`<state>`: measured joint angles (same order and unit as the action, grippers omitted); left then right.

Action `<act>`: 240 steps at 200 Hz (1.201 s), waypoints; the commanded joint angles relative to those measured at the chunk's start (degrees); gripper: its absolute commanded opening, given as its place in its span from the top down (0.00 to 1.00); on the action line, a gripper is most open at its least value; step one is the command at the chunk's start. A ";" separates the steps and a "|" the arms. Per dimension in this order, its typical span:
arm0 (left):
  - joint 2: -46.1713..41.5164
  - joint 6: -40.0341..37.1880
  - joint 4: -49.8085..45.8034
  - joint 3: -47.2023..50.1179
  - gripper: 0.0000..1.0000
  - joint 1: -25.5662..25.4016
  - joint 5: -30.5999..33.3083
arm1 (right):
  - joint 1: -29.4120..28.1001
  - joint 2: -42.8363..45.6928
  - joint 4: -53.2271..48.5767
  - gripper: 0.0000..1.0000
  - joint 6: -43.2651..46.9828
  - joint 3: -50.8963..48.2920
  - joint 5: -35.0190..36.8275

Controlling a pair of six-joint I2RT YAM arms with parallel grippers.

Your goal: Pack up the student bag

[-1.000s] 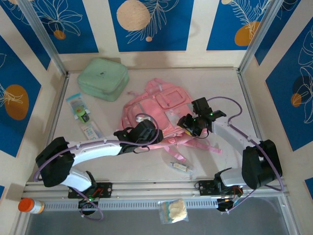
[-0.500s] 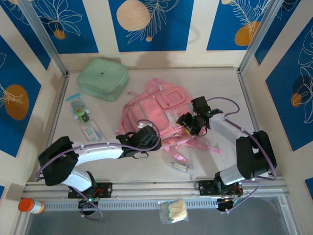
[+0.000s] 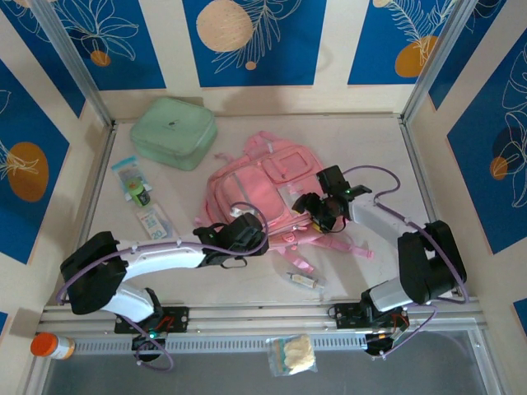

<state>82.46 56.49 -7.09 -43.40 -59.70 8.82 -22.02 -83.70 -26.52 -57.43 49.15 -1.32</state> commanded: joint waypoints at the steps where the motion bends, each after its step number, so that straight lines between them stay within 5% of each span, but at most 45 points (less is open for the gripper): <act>1: 0.20 0.15 -2.31 2.04 0.69 -0.53 1.31 | 0.41 -2.44 0.70 0.31 0.40 1.84 1.23; 49: 0.65 0.53 -3.10 4.72 0.72 -0.32 3.90 | 0.97 -2.66 2.03 0.70 2.07 4.21 0.64; 103: 4.80 -0.73 -1.43 3.84 0.77 1.88 4.50 | 1.90 1.51 5.84 1.00 2.28 3.47 -3.45; 181: 3.25 -3.80 2.08 1.72 0.76 8.32 5.35 | 4.09 14.33 14.22 1.00 -6.24 -4.58 -13.21; 240: -0.36 -11.64 -3.22 -4.35 0.64 14.08 3.40 | 4.00 18.56 16.38 1.00 -12.28 -9.01 -9.73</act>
<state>85.60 48.84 -6.28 -44.42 -47.66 10.33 -18.28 -69.10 -12.25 -67.16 40.18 -10.33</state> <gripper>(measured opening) 0.335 0.050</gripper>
